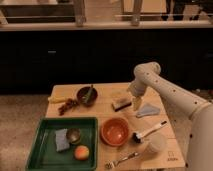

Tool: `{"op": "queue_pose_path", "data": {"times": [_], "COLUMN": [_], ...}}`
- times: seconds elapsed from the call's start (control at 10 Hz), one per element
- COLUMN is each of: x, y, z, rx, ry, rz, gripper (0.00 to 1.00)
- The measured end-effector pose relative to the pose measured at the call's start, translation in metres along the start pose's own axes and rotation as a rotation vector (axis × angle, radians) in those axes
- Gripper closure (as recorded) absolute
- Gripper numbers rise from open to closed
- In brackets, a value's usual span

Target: Wipe red bowl with eraser

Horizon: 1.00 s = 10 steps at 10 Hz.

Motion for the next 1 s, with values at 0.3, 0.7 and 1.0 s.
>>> {"op": "queue_pose_path", "data": {"times": [0.3,0.7,1.0], "x": [0.002,0.004,0.003], "y": [-0.005,-0.010,-0.014], "z": [0.016,0.031,0.037], "rx": [-0.004,-0.010,-0.014], "ry": [-0.022,-0.044,-0.056], "rz": [0.010,0.021,0.025], "gripper": [0.20,0.20,0.20]}}
